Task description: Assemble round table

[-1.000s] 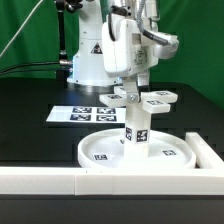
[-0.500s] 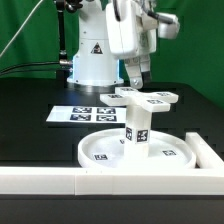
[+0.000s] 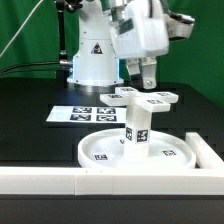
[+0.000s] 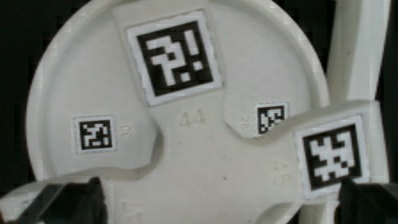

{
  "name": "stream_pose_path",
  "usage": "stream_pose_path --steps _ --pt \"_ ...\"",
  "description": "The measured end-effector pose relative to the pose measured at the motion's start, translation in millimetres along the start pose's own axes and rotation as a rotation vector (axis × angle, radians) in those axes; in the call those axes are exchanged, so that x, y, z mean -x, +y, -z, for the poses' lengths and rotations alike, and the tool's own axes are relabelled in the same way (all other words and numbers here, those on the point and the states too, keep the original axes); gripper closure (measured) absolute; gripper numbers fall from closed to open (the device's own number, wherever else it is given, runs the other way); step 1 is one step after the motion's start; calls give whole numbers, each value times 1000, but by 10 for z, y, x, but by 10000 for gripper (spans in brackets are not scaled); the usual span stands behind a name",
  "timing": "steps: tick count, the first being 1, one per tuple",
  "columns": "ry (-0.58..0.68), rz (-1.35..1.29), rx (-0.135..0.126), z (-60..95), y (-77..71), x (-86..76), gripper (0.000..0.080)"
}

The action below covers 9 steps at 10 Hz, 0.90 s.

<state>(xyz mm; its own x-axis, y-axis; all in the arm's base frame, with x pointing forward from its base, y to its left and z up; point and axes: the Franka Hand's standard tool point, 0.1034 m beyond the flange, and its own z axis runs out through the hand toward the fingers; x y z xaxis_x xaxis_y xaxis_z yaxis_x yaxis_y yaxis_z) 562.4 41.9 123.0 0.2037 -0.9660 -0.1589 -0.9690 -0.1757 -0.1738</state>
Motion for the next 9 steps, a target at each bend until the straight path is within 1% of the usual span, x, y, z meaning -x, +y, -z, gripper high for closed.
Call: stream_pose_path --steps 2,3,4,5,9 --pt "-2 183 9 14 -92 53 151" --pt "2 321 27 11 -113 84 151" --pt "3 431 39 7 -144 102 151" --pt "6 483 36 3 -140 81 151" --pt "4 764 42 0 -133 67 151"
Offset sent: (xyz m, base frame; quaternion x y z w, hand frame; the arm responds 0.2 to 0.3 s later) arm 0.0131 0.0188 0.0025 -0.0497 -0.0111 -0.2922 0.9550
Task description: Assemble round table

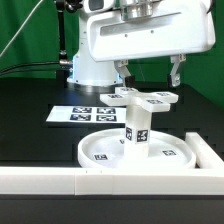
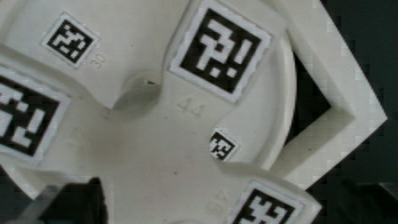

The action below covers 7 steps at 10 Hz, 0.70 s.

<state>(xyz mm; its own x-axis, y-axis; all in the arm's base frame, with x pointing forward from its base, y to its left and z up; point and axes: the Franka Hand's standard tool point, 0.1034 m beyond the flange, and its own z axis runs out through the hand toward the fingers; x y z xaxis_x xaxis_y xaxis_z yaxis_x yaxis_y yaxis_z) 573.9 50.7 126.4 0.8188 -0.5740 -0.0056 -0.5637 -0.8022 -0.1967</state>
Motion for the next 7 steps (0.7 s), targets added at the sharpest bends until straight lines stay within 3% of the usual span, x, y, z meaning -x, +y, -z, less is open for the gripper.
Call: stream_pose_path --steps 2,4,7 --pt "-9 224 9 -35 51 -21 151" --pt "-11 494 67 -75 -22 -34 151" --pt "-21 683 82 -87 -18 -38 151"
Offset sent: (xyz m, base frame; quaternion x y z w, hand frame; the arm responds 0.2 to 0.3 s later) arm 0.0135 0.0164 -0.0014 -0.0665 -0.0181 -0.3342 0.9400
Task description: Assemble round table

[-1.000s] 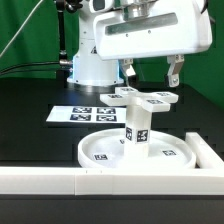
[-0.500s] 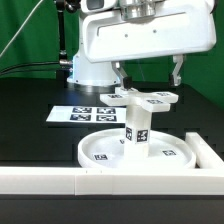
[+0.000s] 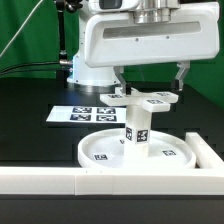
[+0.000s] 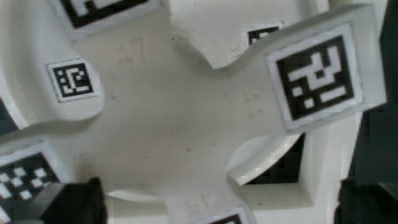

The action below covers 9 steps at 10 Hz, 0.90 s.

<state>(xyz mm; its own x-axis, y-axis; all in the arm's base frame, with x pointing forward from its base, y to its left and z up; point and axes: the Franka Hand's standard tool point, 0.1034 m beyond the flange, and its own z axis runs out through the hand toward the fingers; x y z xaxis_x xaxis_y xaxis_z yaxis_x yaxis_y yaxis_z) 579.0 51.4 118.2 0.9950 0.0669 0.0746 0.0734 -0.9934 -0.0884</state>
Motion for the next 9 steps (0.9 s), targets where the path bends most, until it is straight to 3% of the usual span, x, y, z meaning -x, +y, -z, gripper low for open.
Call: stream_pose_path --steps 4,6,9 --pt "-2 259 5 -1 11 2 151" --pt "-38 493 43 11 -18 20 151" --pt "-73 682 45 16 6 63 151"
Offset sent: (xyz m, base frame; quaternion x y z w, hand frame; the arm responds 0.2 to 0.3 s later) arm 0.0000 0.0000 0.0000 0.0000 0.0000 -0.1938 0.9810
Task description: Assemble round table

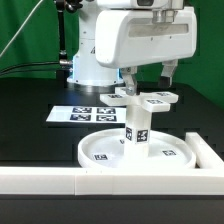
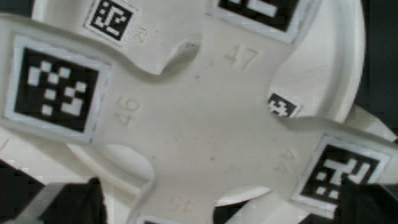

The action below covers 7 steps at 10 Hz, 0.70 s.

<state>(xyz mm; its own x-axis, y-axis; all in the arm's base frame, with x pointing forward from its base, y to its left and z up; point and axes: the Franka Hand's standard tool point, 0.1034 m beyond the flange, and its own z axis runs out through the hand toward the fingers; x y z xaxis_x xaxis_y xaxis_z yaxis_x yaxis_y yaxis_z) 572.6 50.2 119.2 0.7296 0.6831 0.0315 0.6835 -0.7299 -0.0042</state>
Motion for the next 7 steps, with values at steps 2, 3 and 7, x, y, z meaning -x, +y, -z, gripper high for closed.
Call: stream_pose_path --steps 2,3,7 --pt "-5 127 6 -2 20 16 151" --pt "-5 162 6 -5 25 21 151" --pt "-8 345 17 -68 34 85 151"
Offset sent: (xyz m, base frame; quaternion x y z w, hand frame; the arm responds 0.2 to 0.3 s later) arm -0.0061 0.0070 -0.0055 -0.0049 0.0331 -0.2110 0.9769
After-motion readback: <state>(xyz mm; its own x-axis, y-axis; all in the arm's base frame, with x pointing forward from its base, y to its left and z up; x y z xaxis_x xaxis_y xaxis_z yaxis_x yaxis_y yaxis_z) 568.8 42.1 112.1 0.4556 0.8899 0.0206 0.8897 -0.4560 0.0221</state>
